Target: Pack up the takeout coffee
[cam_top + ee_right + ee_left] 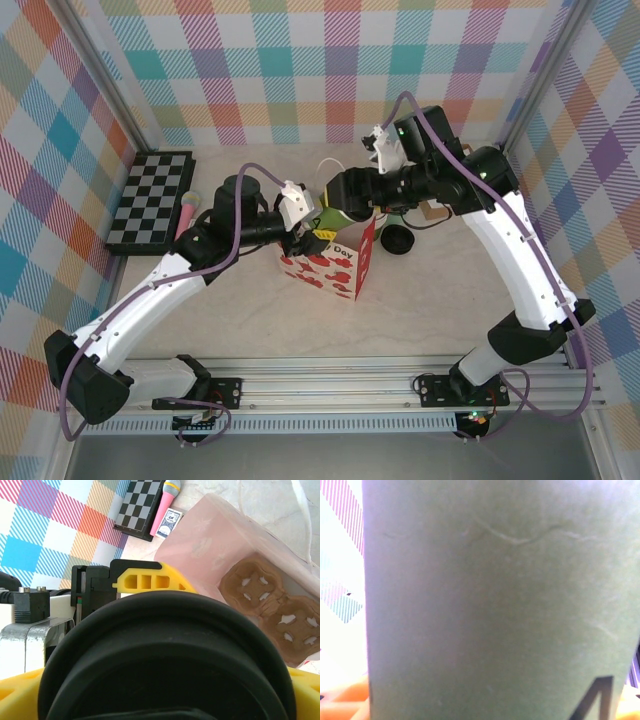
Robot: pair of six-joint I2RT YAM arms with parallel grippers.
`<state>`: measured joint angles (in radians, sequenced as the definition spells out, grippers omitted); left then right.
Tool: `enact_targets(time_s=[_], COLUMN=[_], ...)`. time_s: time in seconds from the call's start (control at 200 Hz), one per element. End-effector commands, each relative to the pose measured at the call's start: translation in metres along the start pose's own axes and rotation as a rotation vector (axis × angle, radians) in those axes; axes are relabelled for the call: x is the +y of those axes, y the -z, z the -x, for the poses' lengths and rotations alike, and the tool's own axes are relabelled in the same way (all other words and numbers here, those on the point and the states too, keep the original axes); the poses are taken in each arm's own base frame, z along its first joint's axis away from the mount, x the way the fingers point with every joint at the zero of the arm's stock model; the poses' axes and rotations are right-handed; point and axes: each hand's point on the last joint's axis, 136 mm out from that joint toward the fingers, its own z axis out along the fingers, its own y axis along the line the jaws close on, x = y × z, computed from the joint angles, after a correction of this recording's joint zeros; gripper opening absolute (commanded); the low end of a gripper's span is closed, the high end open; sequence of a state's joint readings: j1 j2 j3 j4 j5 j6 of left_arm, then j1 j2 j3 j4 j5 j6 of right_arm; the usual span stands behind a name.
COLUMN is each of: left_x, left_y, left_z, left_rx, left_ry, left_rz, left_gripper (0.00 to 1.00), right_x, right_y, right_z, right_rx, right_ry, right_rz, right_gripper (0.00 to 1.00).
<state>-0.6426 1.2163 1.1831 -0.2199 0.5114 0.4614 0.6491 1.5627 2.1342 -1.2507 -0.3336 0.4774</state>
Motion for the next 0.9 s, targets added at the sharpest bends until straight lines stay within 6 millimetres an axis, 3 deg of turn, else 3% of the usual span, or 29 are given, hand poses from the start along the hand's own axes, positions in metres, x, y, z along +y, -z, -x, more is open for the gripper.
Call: enact_targets(time_s=[0.0, 0.63, 0.9], left_x=[0.004, -0.004, -0.005], left_y=[0.003, 0.006, 0.006], left_z=[0.007, 0.005, -0.001], left_rx=[-0.005, 0.005, 0.035], left_ry=[-0.017, -0.091, -0.053], left_rz=[0.014, -0.019, -0.029], left_gripper=[0.61, 0.62, 0.63], right_x=[0.011, 0.011, 0.007], right_y=[0.005, 0.001, 0.009], right_z=[-0.004, -0.015, -0.014], right_rx=[0.020, 0.129, 0.091], right_ry=[0.015, -0.044, -0.032], right_rz=[0.043, 0.035, 0.000], right_gripper=[0.94, 0.93, 0.82])
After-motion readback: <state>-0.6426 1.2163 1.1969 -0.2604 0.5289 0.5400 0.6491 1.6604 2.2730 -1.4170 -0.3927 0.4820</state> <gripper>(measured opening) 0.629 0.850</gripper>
